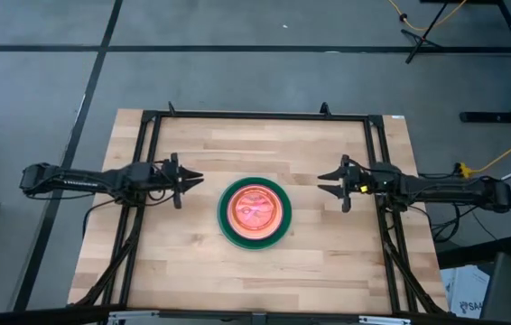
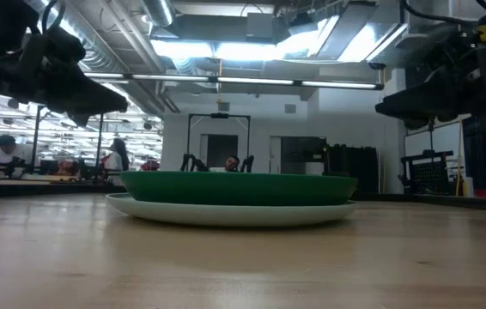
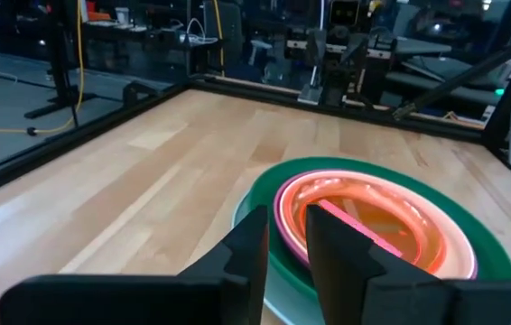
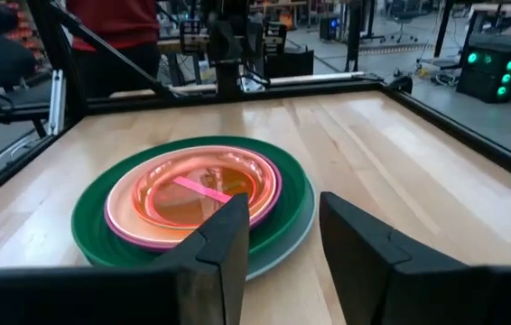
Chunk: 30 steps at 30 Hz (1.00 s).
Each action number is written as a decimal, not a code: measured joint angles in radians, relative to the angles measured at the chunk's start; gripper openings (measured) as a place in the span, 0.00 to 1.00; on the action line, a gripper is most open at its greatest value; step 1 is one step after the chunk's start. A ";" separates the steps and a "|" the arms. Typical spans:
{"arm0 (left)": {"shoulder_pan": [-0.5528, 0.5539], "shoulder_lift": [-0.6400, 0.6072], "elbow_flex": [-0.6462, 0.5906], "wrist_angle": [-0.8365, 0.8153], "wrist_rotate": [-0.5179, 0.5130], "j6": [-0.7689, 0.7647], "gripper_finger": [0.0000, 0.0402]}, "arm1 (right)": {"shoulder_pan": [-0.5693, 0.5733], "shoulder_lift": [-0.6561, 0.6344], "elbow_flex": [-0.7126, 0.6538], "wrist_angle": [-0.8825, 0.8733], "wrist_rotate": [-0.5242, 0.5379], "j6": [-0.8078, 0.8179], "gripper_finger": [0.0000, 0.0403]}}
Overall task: Stack plastic plates
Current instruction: Return to Home Position
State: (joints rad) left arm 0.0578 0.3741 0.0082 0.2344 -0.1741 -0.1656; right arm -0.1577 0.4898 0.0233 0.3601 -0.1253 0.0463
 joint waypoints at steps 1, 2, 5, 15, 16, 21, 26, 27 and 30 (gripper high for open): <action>0.000 -0.012 0.000 -0.007 0.000 0.000 0.17 | 0.000 -0.024 -0.005 -0.012 0.001 0.001 0.33; 0.000 -0.026 0.000 -0.014 0.000 0.000 0.17 | 0.000 -0.049 -0.007 -0.038 0.002 0.002 0.33; 0.001 -0.062 0.000 -0.022 -0.004 0.007 0.17 | 0.000 -0.122 -0.007 -0.119 0.044 0.007 0.32; 0.001 -0.176 0.000 -0.103 -0.003 0.012 0.17 | 0.000 -0.382 -0.007 -0.349 0.032 0.021 0.14; 0.001 -0.189 0.000 -0.104 -0.003 0.021 0.17 | 0.000 -0.405 -0.005 -0.357 0.042 0.023 0.12; 0.001 -0.264 0.000 -0.153 0.007 0.040 0.13 | 0.000 -0.476 -0.004 -0.361 0.055 0.027 0.05; 0.001 -0.316 0.000 -0.200 0.092 0.025 0.07 | 0.000 -0.488 -0.004 -0.361 0.055 -0.001 0.01; 0.001 -0.329 0.000 -0.200 0.115 0.040 0.05 | 0.000 -0.488 -0.006 -0.356 0.053 -0.004 0.01; 0.000 -0.356 0.000 -0.211 0.107 0.069 0.01 | 0.000 -0.487 -0.015 -0.332 0.040 -0.003 0.00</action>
State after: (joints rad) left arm 0.0580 0.0184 0.0078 0.0235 -0.0667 -0.0962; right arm -0.1574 0.0025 0.0082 0.0282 -0.0857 0.0436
